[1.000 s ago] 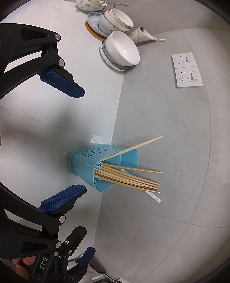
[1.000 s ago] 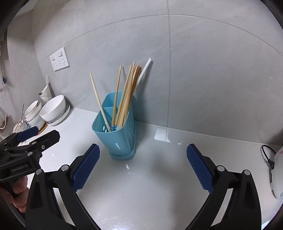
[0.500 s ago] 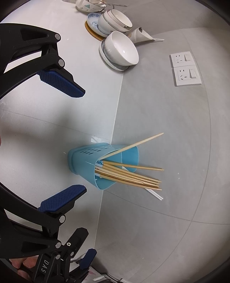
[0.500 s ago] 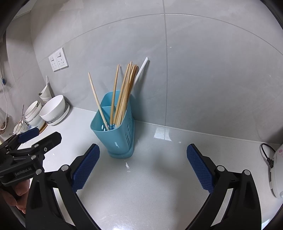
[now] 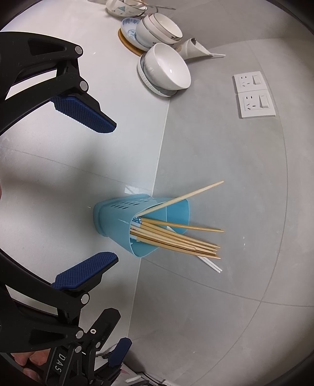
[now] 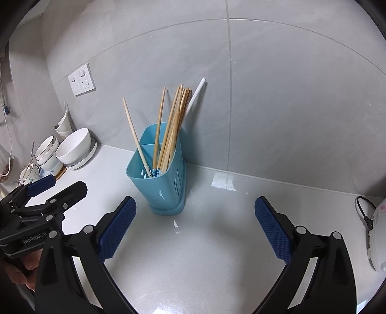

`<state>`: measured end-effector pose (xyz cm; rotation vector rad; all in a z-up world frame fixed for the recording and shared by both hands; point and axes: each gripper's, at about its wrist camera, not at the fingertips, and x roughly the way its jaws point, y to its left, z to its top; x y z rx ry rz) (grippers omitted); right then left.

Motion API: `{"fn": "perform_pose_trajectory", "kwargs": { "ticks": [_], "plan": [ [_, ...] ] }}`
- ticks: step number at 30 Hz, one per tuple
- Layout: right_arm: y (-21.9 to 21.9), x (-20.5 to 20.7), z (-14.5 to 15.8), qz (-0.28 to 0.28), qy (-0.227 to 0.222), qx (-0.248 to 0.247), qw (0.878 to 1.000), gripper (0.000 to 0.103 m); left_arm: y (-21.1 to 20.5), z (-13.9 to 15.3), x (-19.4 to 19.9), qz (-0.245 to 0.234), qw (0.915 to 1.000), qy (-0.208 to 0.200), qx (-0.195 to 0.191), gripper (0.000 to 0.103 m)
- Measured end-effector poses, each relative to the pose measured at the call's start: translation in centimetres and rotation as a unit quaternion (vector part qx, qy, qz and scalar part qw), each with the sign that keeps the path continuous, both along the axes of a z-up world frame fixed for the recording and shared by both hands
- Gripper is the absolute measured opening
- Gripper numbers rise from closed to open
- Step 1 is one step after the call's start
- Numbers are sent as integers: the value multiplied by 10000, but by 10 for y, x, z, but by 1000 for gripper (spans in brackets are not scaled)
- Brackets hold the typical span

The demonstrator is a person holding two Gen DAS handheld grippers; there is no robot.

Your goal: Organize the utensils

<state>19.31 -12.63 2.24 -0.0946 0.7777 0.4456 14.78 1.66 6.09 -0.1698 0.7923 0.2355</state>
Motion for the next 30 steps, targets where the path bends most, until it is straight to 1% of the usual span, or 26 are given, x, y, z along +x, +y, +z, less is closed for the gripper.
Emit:
{"fn": "perform_pose_trajectory", "kwargs": {
  "ticks": [11, 18, 24, 30],
  "plan": [
    [-2, 4, -6, 23, 127, -28, 9999, 95, 1, -3, 1, 14, 10000, 27, -38, 97],
    [-2, 4, -5, 45, 98, -70, 9999, 95, -2, -5, 2, -33, 10000, 57, -61, 97],
    [-2, 3, 0, -67, 41, -75, 9999, 95, -4, -2, 0, -109, 9999, -1, 23, 97],
    [-3, 0, 1, -85, 19, -101, 9999, 95, -5, 0, 1, -127, 9999, -45, 9, 97]
  ]
}}
